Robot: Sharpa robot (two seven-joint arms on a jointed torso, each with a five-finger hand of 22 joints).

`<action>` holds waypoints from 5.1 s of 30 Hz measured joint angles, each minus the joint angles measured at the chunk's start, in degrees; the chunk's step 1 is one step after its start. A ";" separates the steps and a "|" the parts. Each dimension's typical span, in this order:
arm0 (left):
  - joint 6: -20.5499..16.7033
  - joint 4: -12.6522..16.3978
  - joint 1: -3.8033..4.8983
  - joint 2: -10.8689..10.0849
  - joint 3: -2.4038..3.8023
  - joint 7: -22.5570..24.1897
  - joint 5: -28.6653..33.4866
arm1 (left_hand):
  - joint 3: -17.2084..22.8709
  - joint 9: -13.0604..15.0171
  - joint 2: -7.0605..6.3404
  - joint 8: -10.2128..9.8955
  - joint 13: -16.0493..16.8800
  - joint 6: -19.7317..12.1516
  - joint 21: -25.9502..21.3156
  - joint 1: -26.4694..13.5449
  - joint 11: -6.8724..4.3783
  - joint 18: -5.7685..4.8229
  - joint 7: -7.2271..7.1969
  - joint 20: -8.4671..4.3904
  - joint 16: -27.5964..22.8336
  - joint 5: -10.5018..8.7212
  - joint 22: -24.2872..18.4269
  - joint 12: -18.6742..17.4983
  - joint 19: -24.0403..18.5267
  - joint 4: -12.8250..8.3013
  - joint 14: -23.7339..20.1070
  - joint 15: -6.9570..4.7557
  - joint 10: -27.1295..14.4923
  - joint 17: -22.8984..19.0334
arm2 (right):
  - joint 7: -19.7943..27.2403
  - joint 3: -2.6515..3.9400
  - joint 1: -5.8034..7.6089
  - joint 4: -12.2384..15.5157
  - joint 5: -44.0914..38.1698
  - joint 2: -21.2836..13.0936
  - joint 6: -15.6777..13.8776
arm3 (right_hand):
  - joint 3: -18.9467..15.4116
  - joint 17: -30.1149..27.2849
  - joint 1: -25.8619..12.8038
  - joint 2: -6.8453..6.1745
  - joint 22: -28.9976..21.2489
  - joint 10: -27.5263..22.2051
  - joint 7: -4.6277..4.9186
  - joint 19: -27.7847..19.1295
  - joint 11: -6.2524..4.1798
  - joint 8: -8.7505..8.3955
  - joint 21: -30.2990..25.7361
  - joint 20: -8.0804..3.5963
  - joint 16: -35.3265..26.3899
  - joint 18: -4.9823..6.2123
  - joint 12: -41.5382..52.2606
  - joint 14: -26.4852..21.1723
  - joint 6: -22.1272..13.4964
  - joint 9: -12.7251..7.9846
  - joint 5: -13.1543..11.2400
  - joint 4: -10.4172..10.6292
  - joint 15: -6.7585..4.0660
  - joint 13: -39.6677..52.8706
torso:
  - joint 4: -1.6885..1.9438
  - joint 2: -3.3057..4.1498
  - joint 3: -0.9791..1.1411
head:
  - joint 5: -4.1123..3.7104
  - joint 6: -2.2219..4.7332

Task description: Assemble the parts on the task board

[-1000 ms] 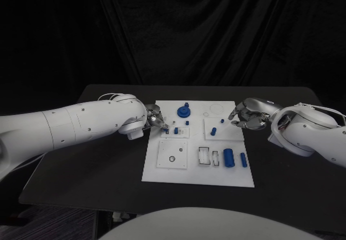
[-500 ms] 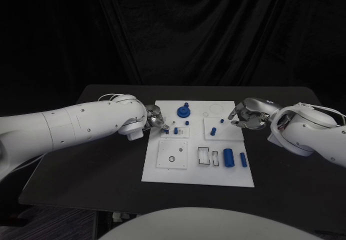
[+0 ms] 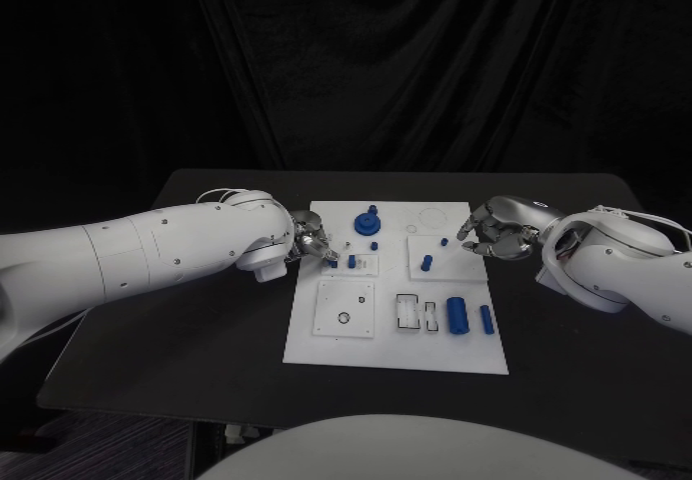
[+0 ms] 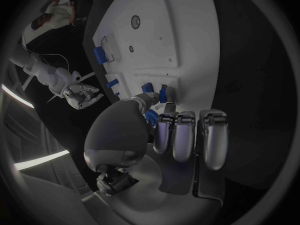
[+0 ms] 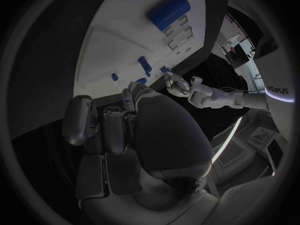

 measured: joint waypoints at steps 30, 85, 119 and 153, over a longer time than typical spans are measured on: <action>0.09 0.15 -0.41 -0.25 0.35 0.00 -0.14 | 0.39 0.47 0.34 -0.01 0.00 -0.23 0.00 -0.12 0.00 0.00 -0.07 0.00 0.00 -2.35 0.00 0.00 0.00 -0.07 0.00 0.00 0.00 0.00 | -0.32 0.00 -0.17 -0.09 0.01 0.14 0.98 | 0.15 0.00 0.00 0.00 -0.02 -0.21 0.00 0.00 0.21 0.00 -0.77 0.00 -0.64 0.00 -0.22 0.00 0.00 -0.09 0.00 -0.15 0.00 0.02 | -0.01 -0.04 -0.01 | 0.05 0.00; -1.60 1.85 -1.00 -1.65 0.26 1.47 0.03 | 2.45 3.00 0.27 1.01 0.00 -0.88 0.00 -1.04 0.00 0.00 0.41 0.00 0.00 8.95 0.00 0.00 0.00 0.70 0.00 0.00 0.00 0.00 | -1.26 0.00 -0.21 -0.20 0.02 0.12 2.59 | 0.48 0.00 0.00 0.00 -0.03 -1.03 0.00 -0.83 0.21 0.00 -2.10 0.01 -1.57 0.92 -1.11 0.00 0.00 -0.13 0.00 -0.15 0.00 0.04 | -0.02 0.02 0.00 | -0.03 0.00; -7.13 1.94 -1.54 -1.63 -0.19 2.48 -0.06 | 4.62 3.31 0.51 1.32 0.00 -0.01 0.00 -4.46 0.00 0.00 -0.35 -0.20 0.00 -8.19 0.00 0.00 0.20 -2.29 0.00 0.00 0.00 0.00 | -1.51 0.00 -0.31 -0.48 0.02 0.38 3.16 | 0.47 0.00 0.00 0.00 -0.04 -1.23 0.00 -0.83 0.00 0.00 -2.66 0.01 -1.80 0.91 -1.10 -0.01 0.00 -0.17 -0.01 -0.16 0.01 0.01 | -0.01 0.03 0.03 | 0.01 0.00; -4.47 2.02 -1.45 -1.67 0.06 2.31 -2.47 | 3.99 3.19 0.36 1.33 0.00 -0.08 0.00 -4.62 -0.17 0.00 -0.39 -0.40 0.00 -9.23 0.00 0.00 0.00 -1.97 0.00 0.00 -0.17 0.00 | -2.25 0.00 -0.42 -0.77 0.02 0.54 4.62 | 0.63 0.00 -0.23 0.23 -0.04 -1.43 0.00 -1.24 0.21 0.00 -3.23 0.00 -2.22 0.91 -1.34 0.00 0.00 -0.16 -0.01 -0.31 0.01 0.01 | 0.04 0.01 0.01 | 0.27 0.00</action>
